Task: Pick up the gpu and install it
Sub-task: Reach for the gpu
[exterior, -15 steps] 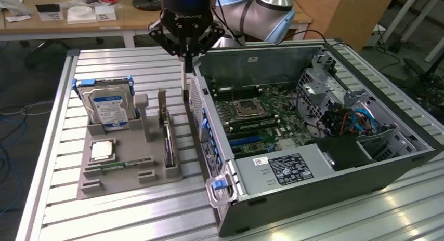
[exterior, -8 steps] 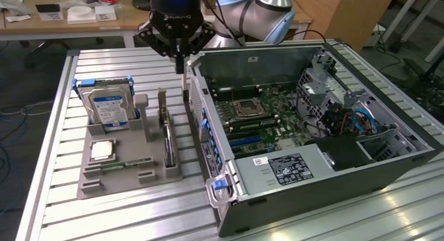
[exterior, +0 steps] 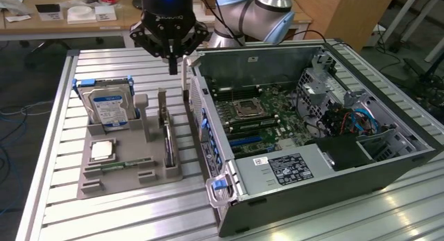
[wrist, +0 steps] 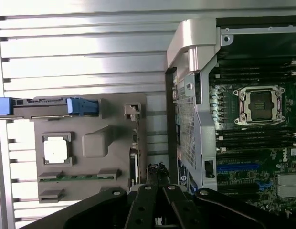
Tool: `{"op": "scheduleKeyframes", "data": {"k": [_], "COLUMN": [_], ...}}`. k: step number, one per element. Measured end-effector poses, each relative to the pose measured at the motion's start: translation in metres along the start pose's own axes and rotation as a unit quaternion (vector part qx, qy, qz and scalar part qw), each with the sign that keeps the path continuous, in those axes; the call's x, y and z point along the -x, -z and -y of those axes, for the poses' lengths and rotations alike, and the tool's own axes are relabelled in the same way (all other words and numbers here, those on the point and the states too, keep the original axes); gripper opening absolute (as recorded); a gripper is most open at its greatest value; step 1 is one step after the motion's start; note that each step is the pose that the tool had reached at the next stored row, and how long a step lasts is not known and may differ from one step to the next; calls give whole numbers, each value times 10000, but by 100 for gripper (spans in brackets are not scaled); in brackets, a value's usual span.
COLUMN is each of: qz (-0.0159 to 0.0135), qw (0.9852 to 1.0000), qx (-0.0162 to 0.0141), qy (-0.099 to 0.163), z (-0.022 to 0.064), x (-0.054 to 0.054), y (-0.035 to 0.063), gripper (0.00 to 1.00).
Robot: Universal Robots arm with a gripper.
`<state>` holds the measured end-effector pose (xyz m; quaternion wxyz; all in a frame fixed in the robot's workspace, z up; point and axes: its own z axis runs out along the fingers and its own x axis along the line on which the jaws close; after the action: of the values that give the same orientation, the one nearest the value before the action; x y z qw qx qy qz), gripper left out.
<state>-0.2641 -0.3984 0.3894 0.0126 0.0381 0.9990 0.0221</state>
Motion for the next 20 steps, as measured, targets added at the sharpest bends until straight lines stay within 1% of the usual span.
{"op": "scheduleKeyframes", "data": {"k": [2, 5, 8, 20], "qz": [0, 0, 0, 0], "qw": [10000, 10000, 10000, 10000], "qx": [0, 0, 0, 0], "qy": [-1, -1, -1, -1], "z": [2, 3, 24, 221], "x": [-28, -39, -49, -73], "y": [-1, -2, -3, 0], "gripper": [11, 11, 11, 11]}}
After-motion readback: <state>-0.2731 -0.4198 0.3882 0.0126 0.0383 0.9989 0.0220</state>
